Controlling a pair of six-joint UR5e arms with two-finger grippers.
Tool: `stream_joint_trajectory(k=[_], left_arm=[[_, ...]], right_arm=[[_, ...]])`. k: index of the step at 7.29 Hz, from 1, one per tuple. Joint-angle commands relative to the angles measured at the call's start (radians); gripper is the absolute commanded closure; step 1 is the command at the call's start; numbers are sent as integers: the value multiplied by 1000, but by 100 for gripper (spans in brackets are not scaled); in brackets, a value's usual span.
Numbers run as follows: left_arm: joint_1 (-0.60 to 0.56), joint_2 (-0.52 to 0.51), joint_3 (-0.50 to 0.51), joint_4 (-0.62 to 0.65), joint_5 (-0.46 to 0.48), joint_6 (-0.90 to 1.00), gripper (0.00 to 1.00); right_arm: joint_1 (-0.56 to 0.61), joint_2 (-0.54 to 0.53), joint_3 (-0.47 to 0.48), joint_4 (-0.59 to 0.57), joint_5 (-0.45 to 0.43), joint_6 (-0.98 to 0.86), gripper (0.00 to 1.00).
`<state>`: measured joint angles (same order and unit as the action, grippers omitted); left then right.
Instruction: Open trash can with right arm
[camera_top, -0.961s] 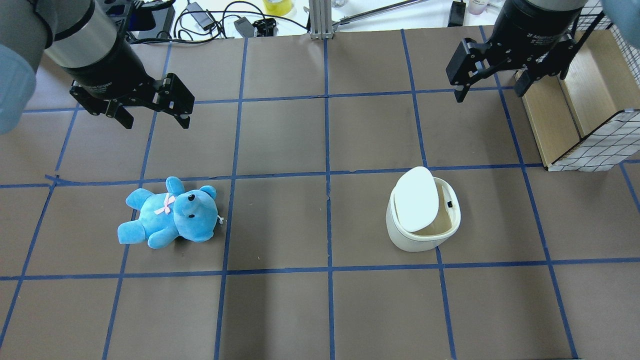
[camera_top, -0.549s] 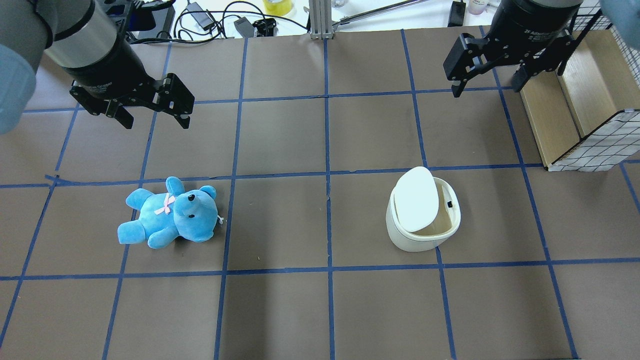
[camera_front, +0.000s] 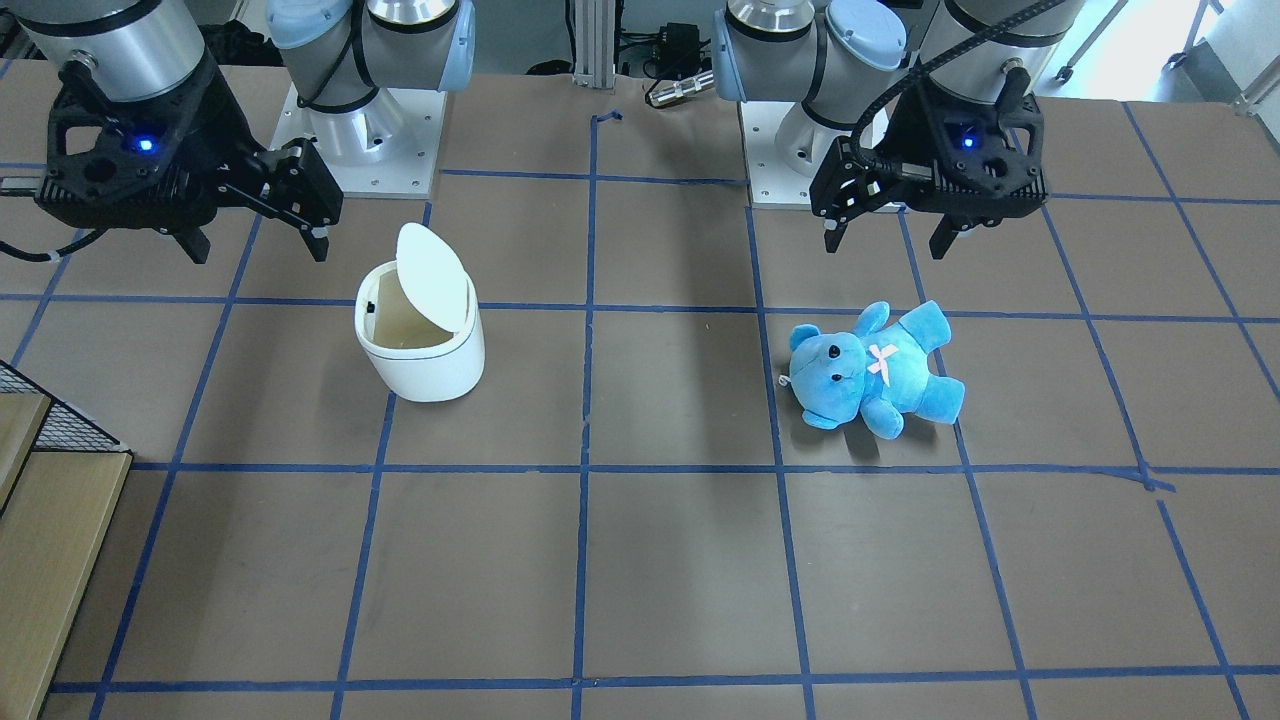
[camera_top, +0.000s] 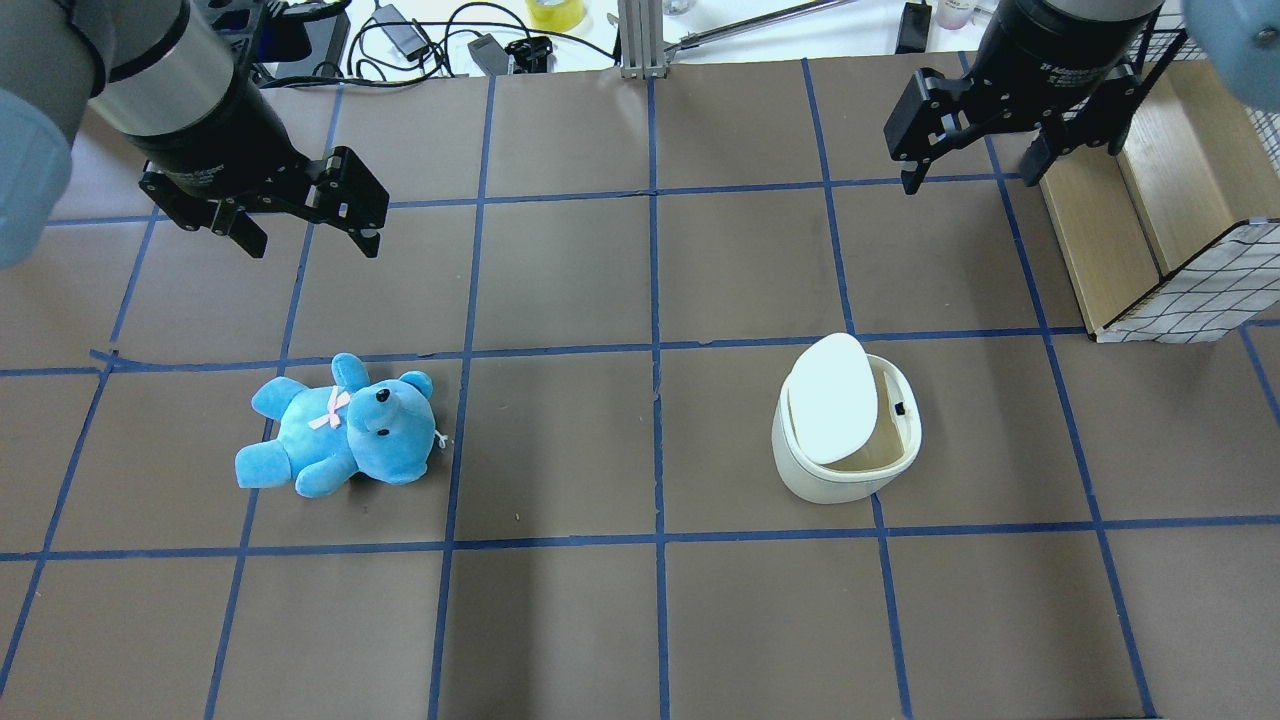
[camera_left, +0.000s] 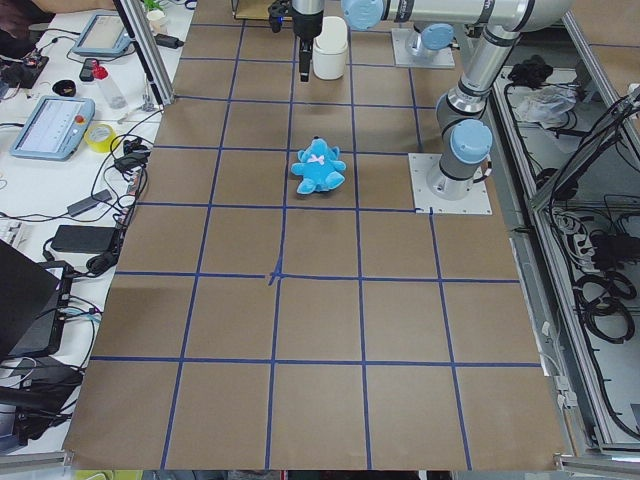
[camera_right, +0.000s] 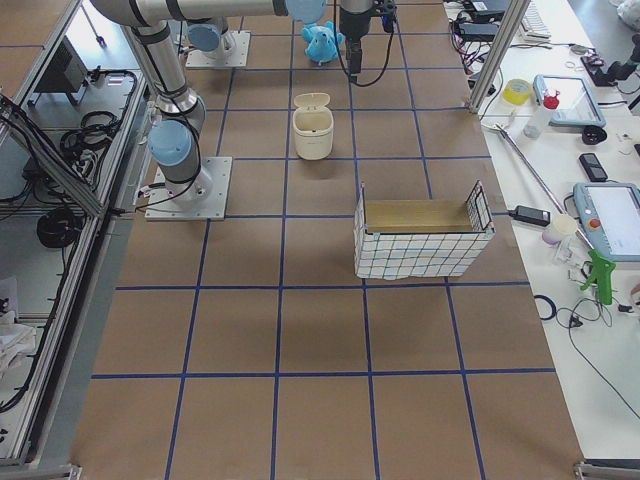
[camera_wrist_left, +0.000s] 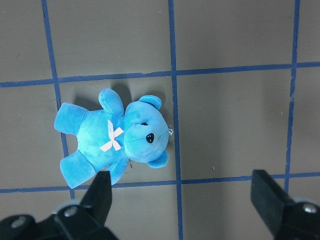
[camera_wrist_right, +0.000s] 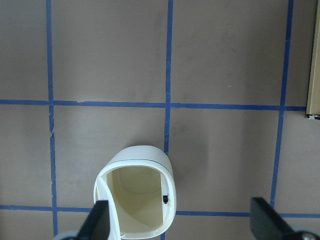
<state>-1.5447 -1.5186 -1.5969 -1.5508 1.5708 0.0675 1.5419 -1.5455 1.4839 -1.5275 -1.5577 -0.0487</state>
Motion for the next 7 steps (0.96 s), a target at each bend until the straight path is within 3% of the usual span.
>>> stream_joint_trajectory(k=[1, 7], left_arm=[[0, 0, 0, 0, 0, 0, 0], [0, 0, 0, 0, 0, 0, 0]], right_arm=[[1, 1, 16, -6, -7, 47, 0], [9, -1, 15, -8, -2, 52, 0]])
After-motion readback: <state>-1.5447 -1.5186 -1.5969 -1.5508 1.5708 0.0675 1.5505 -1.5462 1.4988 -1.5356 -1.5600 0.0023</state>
